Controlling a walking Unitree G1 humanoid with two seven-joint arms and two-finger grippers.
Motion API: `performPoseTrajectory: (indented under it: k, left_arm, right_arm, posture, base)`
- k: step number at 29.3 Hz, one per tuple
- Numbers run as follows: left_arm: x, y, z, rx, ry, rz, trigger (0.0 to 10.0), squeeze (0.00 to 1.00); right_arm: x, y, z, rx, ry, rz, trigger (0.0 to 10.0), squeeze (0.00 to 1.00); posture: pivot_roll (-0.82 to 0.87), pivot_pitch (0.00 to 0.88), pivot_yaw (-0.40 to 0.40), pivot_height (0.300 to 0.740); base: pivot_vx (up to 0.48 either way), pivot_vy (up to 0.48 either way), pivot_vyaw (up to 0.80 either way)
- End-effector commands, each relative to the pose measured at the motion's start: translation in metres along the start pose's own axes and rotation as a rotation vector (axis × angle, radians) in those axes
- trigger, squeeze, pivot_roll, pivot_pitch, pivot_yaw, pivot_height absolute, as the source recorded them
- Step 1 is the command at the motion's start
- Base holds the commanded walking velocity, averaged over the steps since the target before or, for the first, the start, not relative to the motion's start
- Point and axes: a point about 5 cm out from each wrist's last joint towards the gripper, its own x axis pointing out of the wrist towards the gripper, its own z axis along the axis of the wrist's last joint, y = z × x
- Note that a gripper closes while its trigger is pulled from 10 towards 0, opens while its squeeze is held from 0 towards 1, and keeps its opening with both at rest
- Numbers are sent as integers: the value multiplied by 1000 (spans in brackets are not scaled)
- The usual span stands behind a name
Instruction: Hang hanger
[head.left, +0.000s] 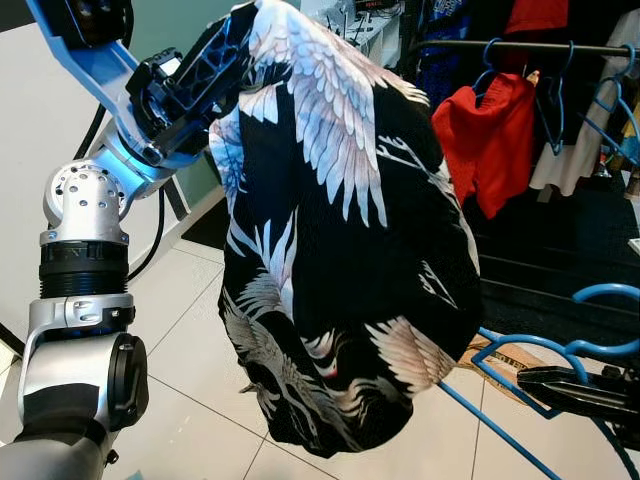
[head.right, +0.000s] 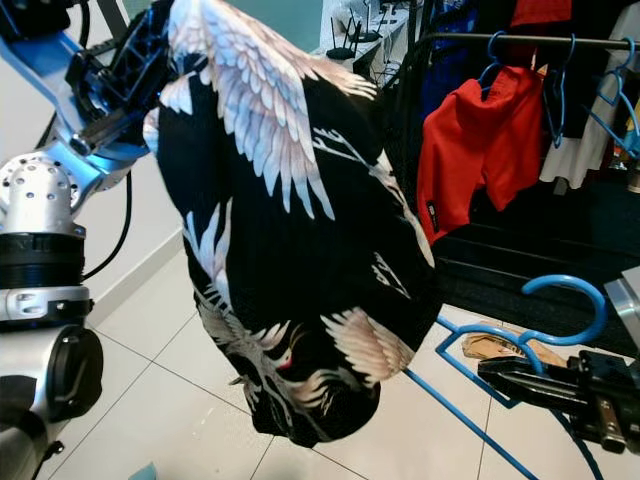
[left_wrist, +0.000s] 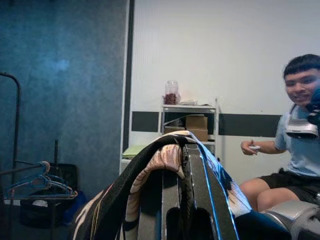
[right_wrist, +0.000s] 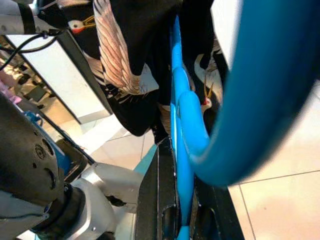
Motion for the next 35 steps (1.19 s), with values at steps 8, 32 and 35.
performPoseTrajectory:
  k: [8,32,35]
  left_arm:
    - [-1,-6,17,24,14,-65,10000,0]
    - [20,-3,3,-48,-89,-158,10000,0]
    - [22,-3,1,-56,-93,-168,10000,0]
  right_arm:
    - [-3,19,37,-111,-131,102,10000,0]
    - [74,-7,47,-223,-265,34,10000,0]
    - [80,-7,48,-215,-283,38,10000,0]
  posture:
    - [-78,56,108,740]
    - [-70,32,100,740]
    - [-70,32,100,740]
  base:
    - [0,0,0]
    - [0,0,0]
    - [0,0,0]
